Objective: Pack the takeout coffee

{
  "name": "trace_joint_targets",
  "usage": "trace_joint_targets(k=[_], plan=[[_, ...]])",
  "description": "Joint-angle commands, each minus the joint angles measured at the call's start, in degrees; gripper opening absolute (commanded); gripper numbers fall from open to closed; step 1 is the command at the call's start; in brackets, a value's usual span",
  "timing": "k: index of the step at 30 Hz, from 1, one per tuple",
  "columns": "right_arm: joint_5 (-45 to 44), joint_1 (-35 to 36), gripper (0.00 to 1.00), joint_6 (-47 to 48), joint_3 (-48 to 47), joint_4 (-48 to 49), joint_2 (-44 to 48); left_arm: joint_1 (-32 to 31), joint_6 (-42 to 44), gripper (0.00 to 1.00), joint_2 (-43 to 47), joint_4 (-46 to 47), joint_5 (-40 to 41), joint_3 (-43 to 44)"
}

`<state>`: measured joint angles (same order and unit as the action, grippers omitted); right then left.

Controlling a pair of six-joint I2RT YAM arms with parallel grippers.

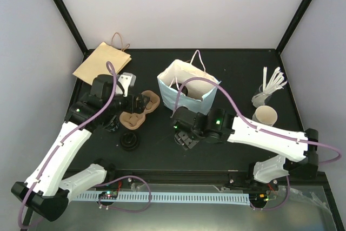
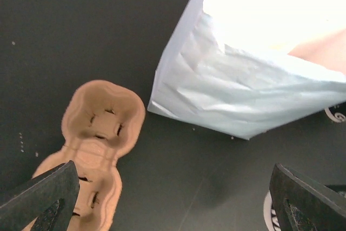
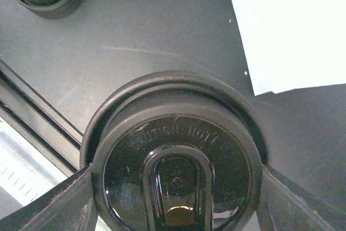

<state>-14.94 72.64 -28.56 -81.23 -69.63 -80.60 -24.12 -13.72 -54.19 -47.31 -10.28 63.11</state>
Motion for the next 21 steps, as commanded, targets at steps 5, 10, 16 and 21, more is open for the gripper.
trace_joint_targets(k=[5,10,16,21], plan=[[-0.7,-1.7,0.71,3.2,-8.3,0.5,6.4,4.3,0.4,0.99,-2.9,-0.1,4.2,8.4],[-0.8,-3.7,0.70,5.4,-14.1,0.3,7.3,6.5,2.3,0.99,-5.4,0.8,3.1,13.0],[-5.0,-5.4,0.69,6.9,-21.2,0.5,8.6,7.3,5.3,0.99,-12.1,2.4,-0.7,19.0],[-11.7,-6.5,0.69,7.3,-24.7,1.7,10.6,7.4,6.1,0.99,-19.6,1.8,-4.5,23.6]])
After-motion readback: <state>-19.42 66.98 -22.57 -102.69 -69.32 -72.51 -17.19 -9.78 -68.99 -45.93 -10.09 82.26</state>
